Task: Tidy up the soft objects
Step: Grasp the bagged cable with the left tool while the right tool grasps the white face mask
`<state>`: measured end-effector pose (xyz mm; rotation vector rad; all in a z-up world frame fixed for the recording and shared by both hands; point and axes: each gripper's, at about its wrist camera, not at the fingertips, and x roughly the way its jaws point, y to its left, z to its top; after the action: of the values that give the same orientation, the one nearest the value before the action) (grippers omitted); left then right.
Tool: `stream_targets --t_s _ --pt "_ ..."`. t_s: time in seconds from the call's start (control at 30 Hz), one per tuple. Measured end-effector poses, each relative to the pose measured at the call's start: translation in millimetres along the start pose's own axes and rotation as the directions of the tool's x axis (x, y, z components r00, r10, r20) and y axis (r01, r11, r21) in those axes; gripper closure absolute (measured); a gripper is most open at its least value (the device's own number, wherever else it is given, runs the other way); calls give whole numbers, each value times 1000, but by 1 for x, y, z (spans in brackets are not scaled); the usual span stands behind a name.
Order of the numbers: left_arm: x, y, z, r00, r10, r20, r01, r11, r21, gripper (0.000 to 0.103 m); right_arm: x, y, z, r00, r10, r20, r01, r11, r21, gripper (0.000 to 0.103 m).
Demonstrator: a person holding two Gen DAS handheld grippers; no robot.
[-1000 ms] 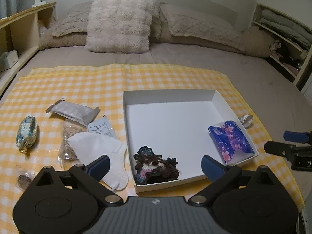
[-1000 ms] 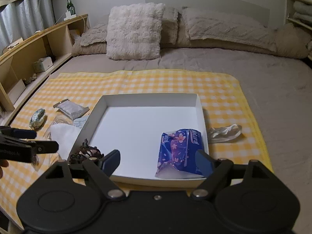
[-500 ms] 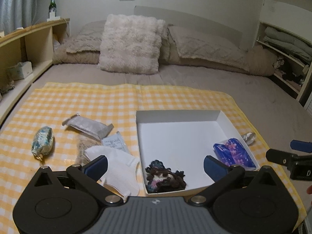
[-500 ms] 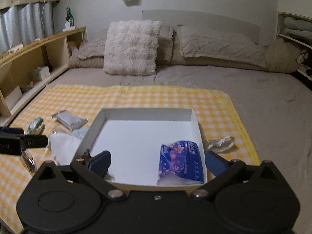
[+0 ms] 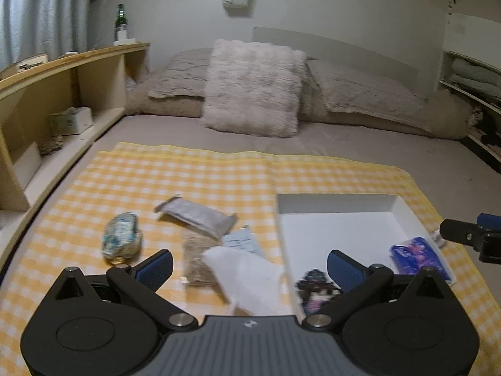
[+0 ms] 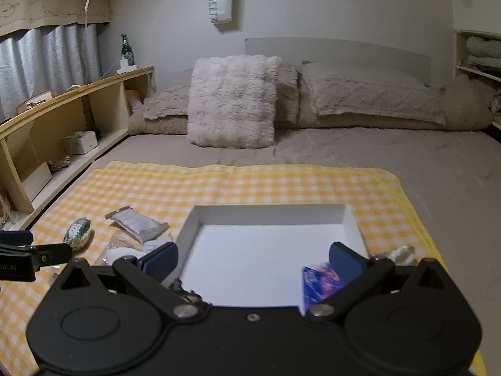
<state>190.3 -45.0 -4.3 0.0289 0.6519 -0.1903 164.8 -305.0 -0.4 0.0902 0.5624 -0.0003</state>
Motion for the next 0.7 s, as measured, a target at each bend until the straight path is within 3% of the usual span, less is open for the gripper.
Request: stream_targets --t_s 0.43,0.57,0.7 --pt "-4 78 -7 993 119 -4 -119 989 -85 0 39 72 5 993 116 -15 -117 984 -132 0" --pt "0 97 -9 987 158 -30 -160 980 -115 0 52 90 4 988 150 -32 -153 974 -169 0" --pt "9 115 -16 985 149 -87 -162 975 -155 0 63 109 0 980 195 -33 -197 951 -236 0"
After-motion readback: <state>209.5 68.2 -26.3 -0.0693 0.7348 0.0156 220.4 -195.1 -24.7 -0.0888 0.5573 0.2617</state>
